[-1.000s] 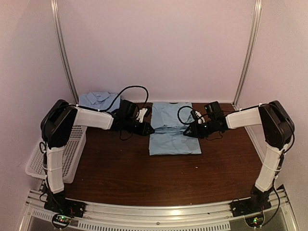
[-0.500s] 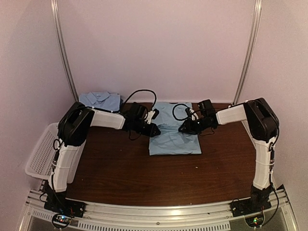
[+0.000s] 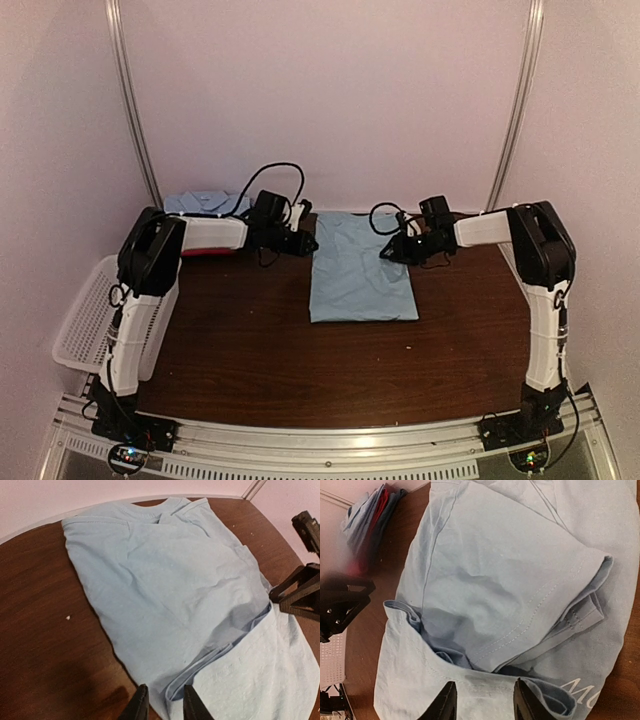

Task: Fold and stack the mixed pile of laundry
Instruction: Smooth out the 2/3-rectangle-folded T-shirt at the center of the board, then pick up the 2/3-rectangle-folded T-shirt from the center of the board.

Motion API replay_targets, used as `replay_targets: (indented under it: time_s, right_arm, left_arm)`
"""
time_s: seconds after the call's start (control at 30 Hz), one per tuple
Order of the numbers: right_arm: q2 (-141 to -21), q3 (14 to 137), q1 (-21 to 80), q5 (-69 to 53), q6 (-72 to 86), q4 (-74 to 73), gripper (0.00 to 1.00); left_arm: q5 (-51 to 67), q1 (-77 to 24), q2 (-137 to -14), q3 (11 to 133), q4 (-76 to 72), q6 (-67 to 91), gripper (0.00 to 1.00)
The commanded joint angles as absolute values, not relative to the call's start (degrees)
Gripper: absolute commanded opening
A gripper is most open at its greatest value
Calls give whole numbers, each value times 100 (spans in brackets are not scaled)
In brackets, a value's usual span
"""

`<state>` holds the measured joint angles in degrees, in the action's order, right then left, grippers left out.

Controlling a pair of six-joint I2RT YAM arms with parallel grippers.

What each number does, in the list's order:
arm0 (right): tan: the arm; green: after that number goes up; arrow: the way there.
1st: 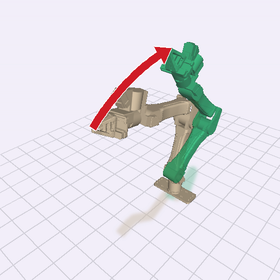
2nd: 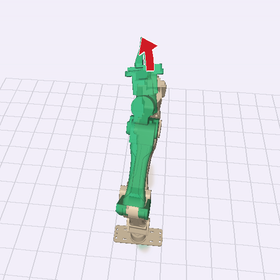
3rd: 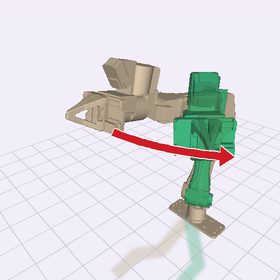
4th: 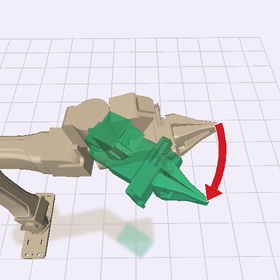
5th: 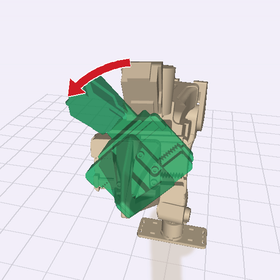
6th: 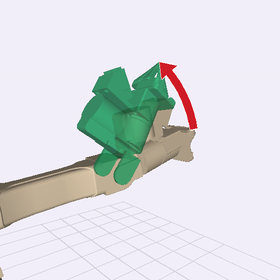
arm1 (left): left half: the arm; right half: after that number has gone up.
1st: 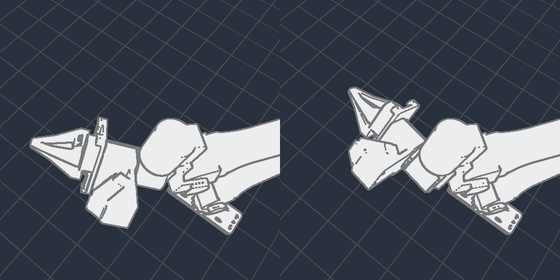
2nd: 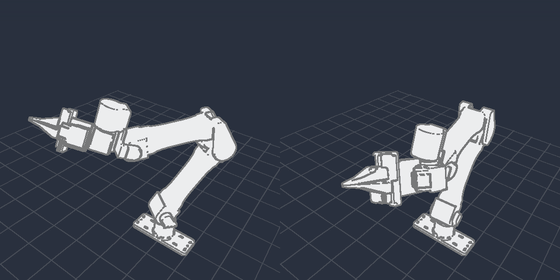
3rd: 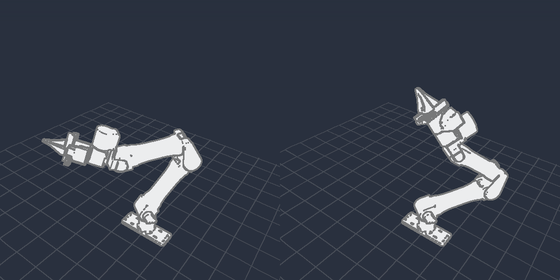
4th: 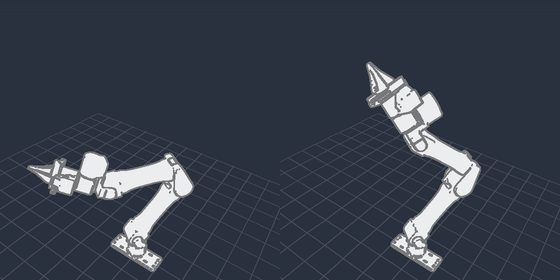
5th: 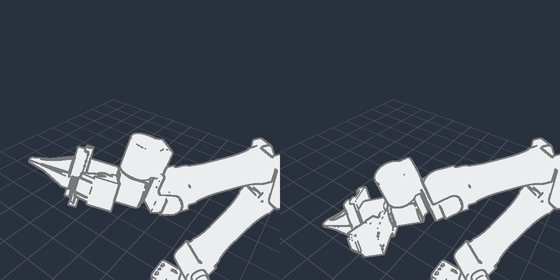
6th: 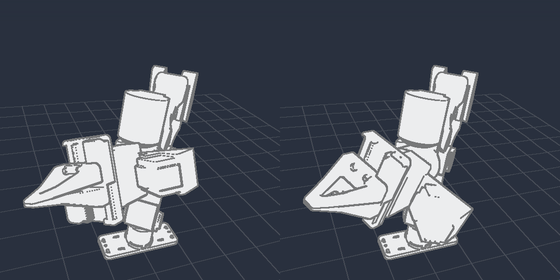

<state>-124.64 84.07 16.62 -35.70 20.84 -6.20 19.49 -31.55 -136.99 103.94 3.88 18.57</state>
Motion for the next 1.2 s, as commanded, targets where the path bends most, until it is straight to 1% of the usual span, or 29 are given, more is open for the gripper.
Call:
replay_targets:
  time_s: [0.0, 0.03, 0.17, 0.2, 0.23, 0.27, 0.3, 0.33, 0.37, 0.4, 0.43, 0.47, 0.5, 0.53, 0.57, 0.63, 0.7, 0.87, 1.1, 1.17]
  right_arm:
    - [-11400, 8424, 1754, -3551, 1827, -853, 40]
    - [-11174, 8418, 1790, -3408, 1698, -999, 41]
    - [-10450, 8424, 1963, -2693, 1093, -1658, 43]
    - [-10281, 8360, 1976, -2480, 895, -1784, 44]
    - [-10110, 8273, 1966, -2300, 774, -1781, 46]
    - [-9948, 8164, 1944, -2127, 694, -1734, 48]
    - [-9802, 8056, 1887, -2001, 705, -1658, 54]
    - [-9699, 7990, 1798, -1949, 790, -1632, 63]
    - [-9629, 7955, 1666, -1976, 930, -1665, 74]
    - [-9591, 7934, 1527, -2131, 1053, -1718, 80]
    - [-9560, 7892, 1389, -2376, 1181, -1765, 85]
    - [-9535, 7791, 1237, -2758, 1324, -1735, 87]
    - [-9518, 7591, 1065, -3162, 1497, -1611, 95]
    - [-9503, 7369, 974, -3544, 1640, -1466, 99]
    - [-9475, 7166, 938, -3734, 1705, -1388, 100]
    - [-9302, 6748, 975, -3840, 1729, -1280, 99]
    - [-9036, 6232, 1045, -3791, 1832, -1103, 96]
    - [-8638, 5072, 1075, -3766, 2133, -924, 90]
    - [-8545, 4051, 1144, -3838, 2293, -485, 78]
    - [-8594, 3863, 1216, -3931, 2403, -279, 74]
  left_arm:
    - [1358, -3223, -12356, 9700, 137, 1440, 30]
    - [1163, -3236, -12097, 9570, 231, 1330, 31]
    - [234, -3329, -11040, 8919, 429, 949, 47]
    - [111, -3331, -10799, 8733, 405, 921, 53]
    - [-70, -3331, -10563, 8555, 396, 915, 65]
    - [-183, -3324, -10384, 8429, 404, 912, 79]
    - [-317, -3318, -10249, 8343, 460, 946, 95]
    - [-526, -3315, -10180, 8290, 542, 1074, 97]
    - [-747, -3307, -10154, 8265, 630, 1222, 98]
    - [-767, -3282, -10188, 8270, 719, 1292, 98]
    - [-596, -3252, -10295, 8362, 972, 1302, 98]
    - [-385, -3237, -10397, 8498, 1286, 1297, 98]
    - [-227, -3241, -10460, 8554, 1502, 1291, 98]
    - [-40, -3243, -10429, 8425, 1482, 1341, 98]
    - [316, -3243, -10282, 8070, 1242, 1394, 98]
    - [737, -3243, -9894, 7211, 603, 1653, 98]
    - [985, -3248, -9613, 6539, 258, 2012, 98]
    - [1047, -3394, -9265, 5396, -280, 2655, 97]
    - [1654, -3721, -9451, 4786, -816, 3099, 65]
    - [1796, -3862, -9614, 4670, -1081, 3236, 58]
